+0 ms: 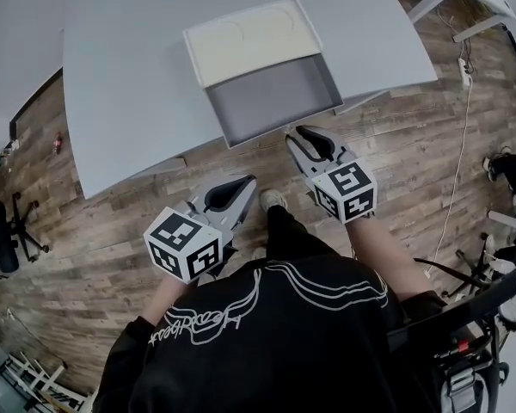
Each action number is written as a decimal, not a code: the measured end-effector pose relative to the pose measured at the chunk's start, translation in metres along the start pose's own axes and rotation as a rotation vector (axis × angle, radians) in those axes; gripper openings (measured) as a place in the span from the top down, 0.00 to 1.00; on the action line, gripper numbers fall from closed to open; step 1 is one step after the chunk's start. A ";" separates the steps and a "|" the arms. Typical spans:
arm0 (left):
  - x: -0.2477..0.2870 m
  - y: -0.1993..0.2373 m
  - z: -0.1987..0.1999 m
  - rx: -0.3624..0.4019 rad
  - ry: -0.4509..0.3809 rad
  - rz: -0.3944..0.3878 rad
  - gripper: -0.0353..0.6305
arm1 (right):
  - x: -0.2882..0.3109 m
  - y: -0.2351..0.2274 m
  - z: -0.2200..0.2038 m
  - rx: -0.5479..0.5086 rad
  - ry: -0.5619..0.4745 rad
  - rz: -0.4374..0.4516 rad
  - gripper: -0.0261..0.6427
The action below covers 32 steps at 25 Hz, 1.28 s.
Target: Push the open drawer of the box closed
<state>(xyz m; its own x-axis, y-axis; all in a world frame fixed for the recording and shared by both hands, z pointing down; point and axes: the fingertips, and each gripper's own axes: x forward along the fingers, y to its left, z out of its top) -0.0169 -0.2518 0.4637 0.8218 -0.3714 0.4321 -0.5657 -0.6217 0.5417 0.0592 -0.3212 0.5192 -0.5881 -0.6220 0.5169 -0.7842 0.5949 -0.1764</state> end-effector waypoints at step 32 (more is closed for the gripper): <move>-0.007 0.024 0.020 -0.027 -0.033 0.053 0.94 | 0.043 -0.016 0.033 0.002 0.047 0.041 0.85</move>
<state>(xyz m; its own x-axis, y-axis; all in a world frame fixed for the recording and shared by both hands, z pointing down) -0.0351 -0.2773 0.4591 0.7924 -0.4257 0.4370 -0.6095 -0.5818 0.5384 0.0401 -0.3741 0.5161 -0.6100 -0.5726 0.5477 -0.7601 0.6181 -0.2003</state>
